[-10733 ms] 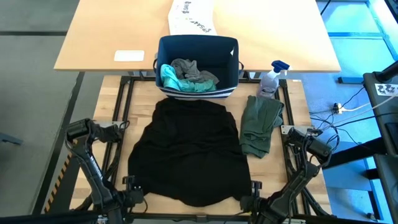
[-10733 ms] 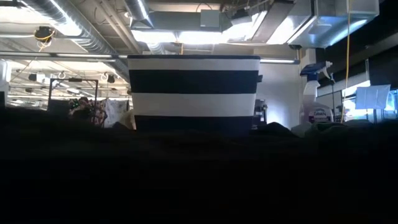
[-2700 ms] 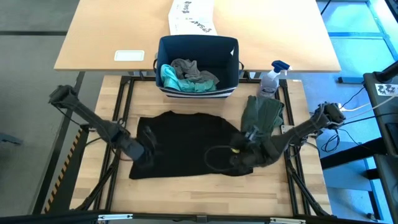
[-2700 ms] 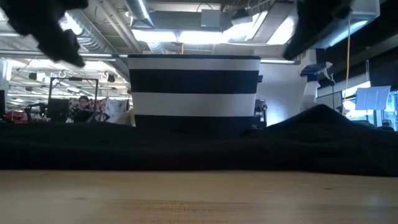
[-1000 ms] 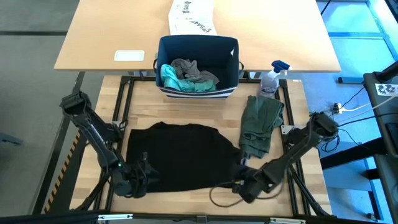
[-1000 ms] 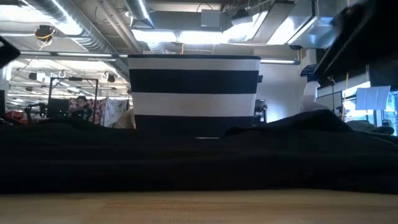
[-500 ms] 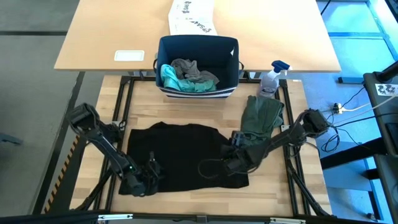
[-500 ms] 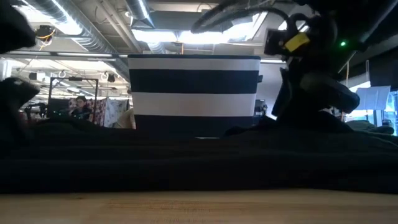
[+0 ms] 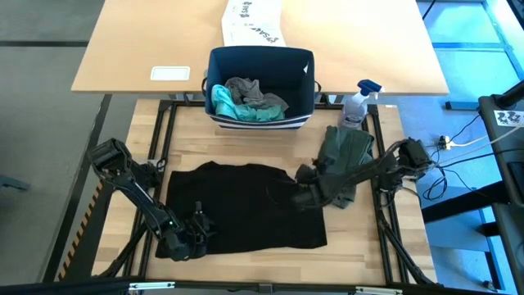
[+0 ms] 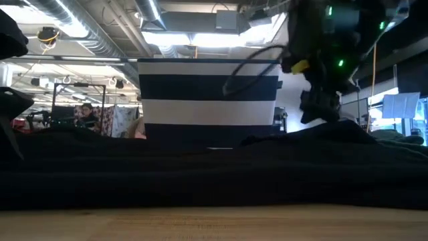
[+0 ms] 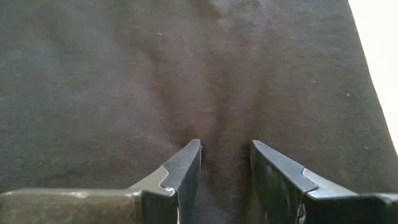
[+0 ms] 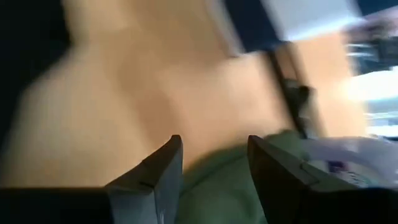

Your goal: Fold Laundry from Bin

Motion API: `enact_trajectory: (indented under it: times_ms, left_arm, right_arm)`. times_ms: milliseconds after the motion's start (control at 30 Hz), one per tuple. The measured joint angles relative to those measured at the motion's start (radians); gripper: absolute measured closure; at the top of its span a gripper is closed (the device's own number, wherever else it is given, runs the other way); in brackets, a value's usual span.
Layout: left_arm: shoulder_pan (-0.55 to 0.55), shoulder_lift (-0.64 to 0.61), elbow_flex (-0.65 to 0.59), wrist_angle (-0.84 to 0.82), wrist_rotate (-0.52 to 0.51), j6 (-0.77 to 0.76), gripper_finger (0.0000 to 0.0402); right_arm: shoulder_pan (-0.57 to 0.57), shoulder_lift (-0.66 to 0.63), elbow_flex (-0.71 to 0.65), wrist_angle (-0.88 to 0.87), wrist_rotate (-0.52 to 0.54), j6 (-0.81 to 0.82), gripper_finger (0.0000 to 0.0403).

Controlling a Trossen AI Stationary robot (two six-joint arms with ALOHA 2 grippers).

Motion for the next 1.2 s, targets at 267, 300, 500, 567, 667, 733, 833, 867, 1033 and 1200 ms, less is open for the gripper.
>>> enact_trajectory:
  times_ms: [267,300,500,567,667,733,833,867,1033,1200]
  left_arm:
    - [0.0,0.0,0.0,0.002,-0.016,0.0,0.0266]
    - [0.001,0.0,0.0,0.002,-0.017,0.001,0.0266]
    - [0.003,0.0,0.0,0.003,-0.03,0.0,0.0266]
    - [0.003,0.0,0.0,0.003,-0.036,0.001,0.0266]
    - [0.003,0.0,0.0,0.004,-0.039,0.0,0.0266]
    - [0.003,-0.001,0.0,0.006,-0.039,0.0,0.0266]
    - [0.003,-0.001,0.0,0.007,-0.039,-0.006,0.0266]
    - [0.003,-0.001,0.0,0.008,-0.039,-0.006,0.0266]
    - [0.003,-0.001,0.0,0.01,-0.041,-0.007,0.0266]
    - [0.003,-0.001,0.0,0.019,-0.035,-0.007,0.0266]
  right_arm:
    - [0.213,-0.017,0.111,0.067,-0.134,-0.13,0.0224]
    - [0.235,-0.017,0.106,0.076,-0.15,-0.131,0.0224]
    - [0.296,-0.012,-0.004,0.172,-0.164,-0.129,0.0224]
    - [0.294,-0.012,-0.041,0.205,-0.141,-0.129,0.0224]
    - [0.276,-0.012,-0.071,0.205,-0.022,-0.078,0.0224]
    - [0.241,-0.012,-0.072,0.196,0.065,-0.012,0.0224]
    - [0.16,-0.012,-0.076,0.087,0.123,0.16,0.0224]
    - [0.125,-0.012,-0.076,0.043,0.114,0.237,0.0224]
    - [0.014,-0.018,-0.071,-0.054,0.001,0.353,0.0224]
    - [0.085,-0.037,0.04,-0.086,-0.112,0.3,0.0224]
